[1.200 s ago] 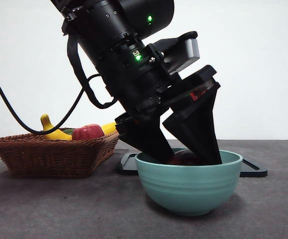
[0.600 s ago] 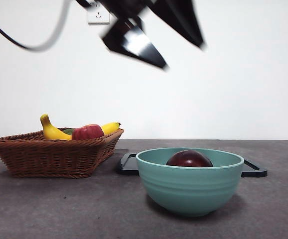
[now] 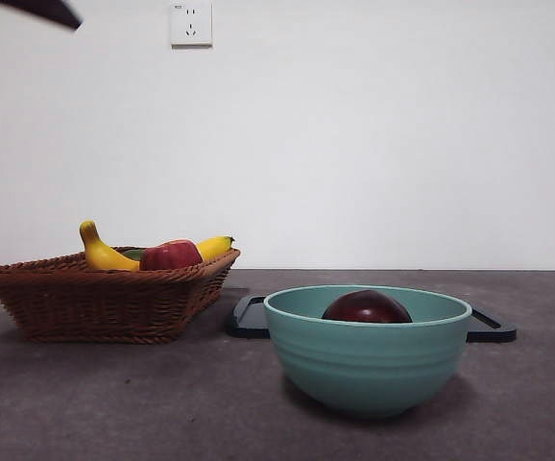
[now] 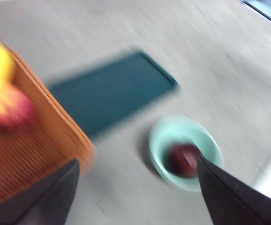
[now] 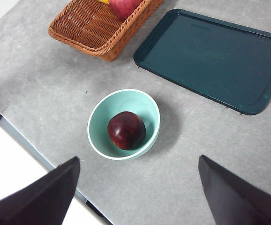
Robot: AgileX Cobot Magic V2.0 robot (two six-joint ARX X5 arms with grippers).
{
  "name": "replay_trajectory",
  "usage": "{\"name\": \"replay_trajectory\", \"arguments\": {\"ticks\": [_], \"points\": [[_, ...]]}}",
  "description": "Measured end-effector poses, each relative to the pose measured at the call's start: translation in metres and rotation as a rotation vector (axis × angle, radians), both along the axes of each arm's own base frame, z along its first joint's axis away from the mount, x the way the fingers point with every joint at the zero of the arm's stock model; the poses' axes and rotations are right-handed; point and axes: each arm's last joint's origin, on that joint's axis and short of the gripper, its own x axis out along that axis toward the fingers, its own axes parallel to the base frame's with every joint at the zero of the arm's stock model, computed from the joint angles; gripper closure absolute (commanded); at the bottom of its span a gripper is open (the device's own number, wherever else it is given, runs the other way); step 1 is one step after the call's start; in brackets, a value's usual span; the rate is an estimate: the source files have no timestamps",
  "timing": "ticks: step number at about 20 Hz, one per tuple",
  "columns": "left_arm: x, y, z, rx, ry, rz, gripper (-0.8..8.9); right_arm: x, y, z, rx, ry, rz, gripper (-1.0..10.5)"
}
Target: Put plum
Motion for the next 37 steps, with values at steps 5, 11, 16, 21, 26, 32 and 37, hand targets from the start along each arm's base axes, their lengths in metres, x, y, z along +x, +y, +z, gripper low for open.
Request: {"name": "replay_trajectory", "arguments": {"ticks": [5, 11, 16, 21, 26, 32, 37], "points": [[-0.026, 0.009, -0.040, -0.063, 0.138, -0.096, 4.10, 0.006, 0.001, -0.002, -0.005, 0.029, 0.000, 5.4], [-0.034, 0.013, -0.049, -0.036, 0.207, -0.097, 4.10, 0.010, 0.002, -0.004, -0.008, 0.048, 0.003, 5.4], [-0.034, 0.013, -0.048, -0.040, 0.198, -0.098, 4.10, 0.014, 0.003, -0.006, -0.005, 0.071, -0.001, 5.4], [-0.033, 0.013, -0.048, -0.045, 0.189, -0.099, 4.10, 0.044, 0.018, -0.023, 0.011, 0.142, 0.031, 5.5], [-0.033, 0.013, -0.047, -0.047, 0.184, -0.099, 4.10, 0.077, 0.050, -0.060, -0.034, 0.223, 0.043, 5.7], [-0.033, 0.013, -0.047, -0.047, 0.184, -0.099, 4.10, 0.107, 0.087, -0.094, -0.176, 0.240, 0.009, 6.5], [-0.033, 0.013, -0.047, -0.047, 0.184, -0.099, 4.10, 0.121, 0.103, -0.122, -0.241, 0.289, -0.001, 7.0]]}}
